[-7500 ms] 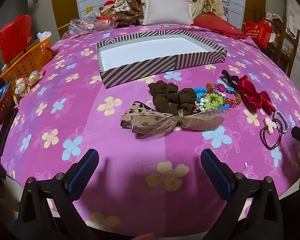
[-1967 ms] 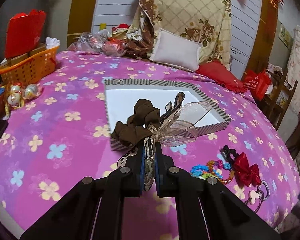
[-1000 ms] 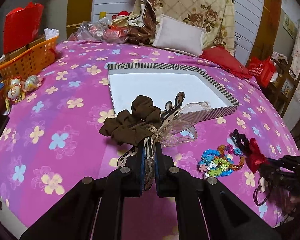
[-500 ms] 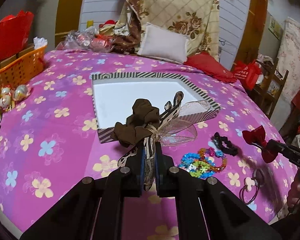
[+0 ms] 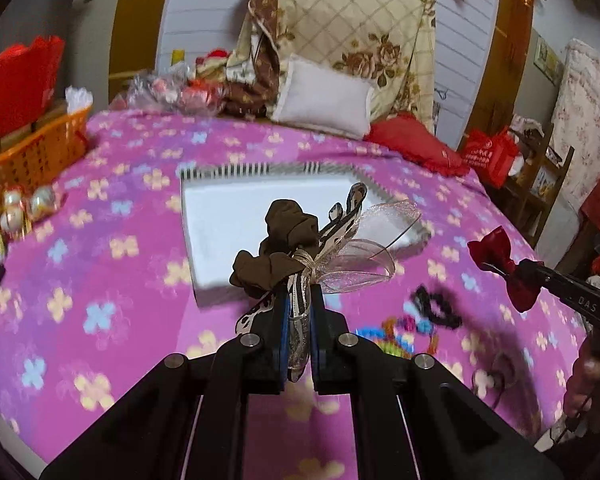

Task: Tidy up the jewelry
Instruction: 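Grasp the red satin bow with right gripper while left carries scrunchie over box, then drop the scrunchie in the box with left gripper while right drops red bow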

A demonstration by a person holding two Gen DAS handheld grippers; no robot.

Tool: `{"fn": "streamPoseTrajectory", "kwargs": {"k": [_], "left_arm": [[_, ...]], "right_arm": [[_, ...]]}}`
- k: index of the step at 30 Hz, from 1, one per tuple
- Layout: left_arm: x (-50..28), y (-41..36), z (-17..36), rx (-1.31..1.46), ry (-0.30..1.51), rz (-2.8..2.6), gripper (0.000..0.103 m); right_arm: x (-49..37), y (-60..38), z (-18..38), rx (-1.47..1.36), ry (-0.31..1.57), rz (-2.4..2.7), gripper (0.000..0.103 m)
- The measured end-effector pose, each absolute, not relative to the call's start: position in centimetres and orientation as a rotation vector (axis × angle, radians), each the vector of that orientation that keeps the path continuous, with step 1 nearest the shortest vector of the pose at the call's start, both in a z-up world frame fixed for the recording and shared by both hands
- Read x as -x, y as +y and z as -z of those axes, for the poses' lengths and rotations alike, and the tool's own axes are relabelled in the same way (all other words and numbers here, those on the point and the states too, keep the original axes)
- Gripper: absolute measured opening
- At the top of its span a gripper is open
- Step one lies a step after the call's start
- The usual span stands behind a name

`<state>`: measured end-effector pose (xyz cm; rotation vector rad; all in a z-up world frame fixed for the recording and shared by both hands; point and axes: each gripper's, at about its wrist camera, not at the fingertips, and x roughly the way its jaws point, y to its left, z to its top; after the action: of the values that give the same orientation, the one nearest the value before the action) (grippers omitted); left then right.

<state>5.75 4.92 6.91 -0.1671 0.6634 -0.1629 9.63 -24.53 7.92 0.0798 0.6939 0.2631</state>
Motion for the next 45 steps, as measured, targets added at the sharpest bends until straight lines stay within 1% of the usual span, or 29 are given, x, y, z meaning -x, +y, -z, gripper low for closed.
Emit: {"fn": "streamPoseTrajectory", "kwargs": {"k": [5,8,12,18,27,28,30,32,34,36,38,45], "left_arm": [[-9.7,5.9,-8.6,0.199,0.629,0.145,0.0],[-12.8,6.5,-8.4,0.223,0.629,0.143,0.0],[-15.8,6.8,-5.9,0.23,0.655,0.157,0.0],[-19.2,6.7,-2.9,0.185,0.749,0.091,0.0],[-19.3,6.8,-1.7,0.161,0.814,0.058,0.001],[-19.2,6.8,-1.4,0.165,0.831,0.059,0.007],[-19.3,6.9,-1.2,0.176,0.854,0.059,0.012],[-19.1,7.3,-1.2,0.185,0.861,0.044,0.014],[-18.8,7.8,-1.4,0.201,0.866,0.033,0.022],[-18.5,8.3,-1.8,0.223,0.853,0.029,0.022],[-18.2,8.7,-2.2,0.23,0.838,0.024,0.022],[-16.3,8.2,-3.3,0.221,0.802,0.073,0.022]], "right_arm": [[-12.7,-22.5,-9.8,-0.081,0.66,-0.257,0.006],[-15.3,-21.2,-9.8,-0.092,0.659,-0.257,0.006],[-18.7,-19.9,-8.1,-0.142,0.668,-0.271,0.006],[-23.3,-16.6,-4.7,-0.165,0.731,-0.321,0.006],[-25.3,-15.9,-1.8,-0.177,0.77,-0.303,0.007],[-25.6,-16.0,-1.4,-0.193,0.784,-0.303,0.011],[-25.7,-16.2,-1.0,-0.203,0.8,-0.304,0.021],[-25.4,-16.5,-1.2,-0.211,0.785,-0.294,0.022],[-24.9,-16.7,-2.0,-0.206,0.766,-0.291,0.023],[-24.5,-17.1,-2.9,-0.183,0.746,-0.272,0.032],[-24.1,-18.0,-3.7,-0.177,0.739,-0.247,0.037],[-22.2,-22.1,-5.2,-0.163,0.772,-0.187,0.037]]}}
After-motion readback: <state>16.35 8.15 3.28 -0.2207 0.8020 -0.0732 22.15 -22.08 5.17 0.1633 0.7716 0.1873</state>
